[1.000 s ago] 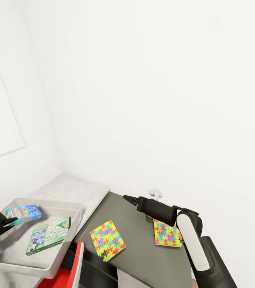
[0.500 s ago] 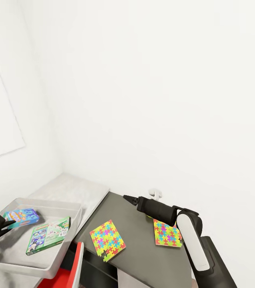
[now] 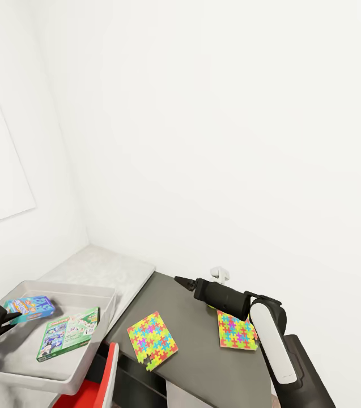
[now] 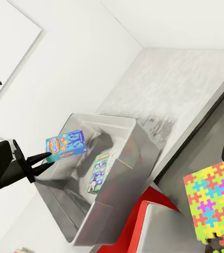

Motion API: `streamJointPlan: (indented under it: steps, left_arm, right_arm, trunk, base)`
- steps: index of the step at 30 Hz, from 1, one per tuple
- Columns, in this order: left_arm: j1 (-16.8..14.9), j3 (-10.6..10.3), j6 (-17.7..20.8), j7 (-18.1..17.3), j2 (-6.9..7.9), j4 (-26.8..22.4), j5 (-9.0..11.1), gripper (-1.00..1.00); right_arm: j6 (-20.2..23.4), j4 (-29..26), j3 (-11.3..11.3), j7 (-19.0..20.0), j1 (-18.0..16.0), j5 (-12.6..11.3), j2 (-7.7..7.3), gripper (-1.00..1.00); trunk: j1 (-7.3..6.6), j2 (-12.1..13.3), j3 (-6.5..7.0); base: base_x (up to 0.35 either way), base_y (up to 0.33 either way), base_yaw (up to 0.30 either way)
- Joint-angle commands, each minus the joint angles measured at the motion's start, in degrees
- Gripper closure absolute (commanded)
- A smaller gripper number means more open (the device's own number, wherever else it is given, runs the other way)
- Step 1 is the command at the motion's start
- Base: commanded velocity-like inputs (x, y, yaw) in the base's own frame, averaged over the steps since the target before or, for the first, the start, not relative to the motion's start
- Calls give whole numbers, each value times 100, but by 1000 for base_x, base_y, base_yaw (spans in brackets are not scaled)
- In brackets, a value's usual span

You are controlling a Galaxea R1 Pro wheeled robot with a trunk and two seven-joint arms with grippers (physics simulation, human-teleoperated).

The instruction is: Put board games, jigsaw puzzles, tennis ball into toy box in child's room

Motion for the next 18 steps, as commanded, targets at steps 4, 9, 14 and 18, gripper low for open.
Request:
streamJointPlan:
  steps: [4,9,14,18]
  left_arm:
    - [-9,36,43,-29,-2,2,-29,100]
    - [-9,108,54,-28,-2,3,-18,100]
    - [-9,267,64,-22,-2,3,-29,100]
    - [-9,300,65,-16,-2,3,-33,100]
  right_arm:
    - [23,-1,-6,44,-4,46,3,-100]
    - [23,-1,-7,44,-4,46,3,-100]
    - [23,-1,-7,46,-4,46,3,-100]
    - [23,-1,-7,51,-4,46,3,-100]
  trunk:
    - [3,-10,-10]
    - [3,-10,-10]
    - [3,-10,-10]
    - [3,-10,-10]
  base:
    - [0,0,0]
    - [0,0,0]
    - [0,0,0]
    - [0,0,0]
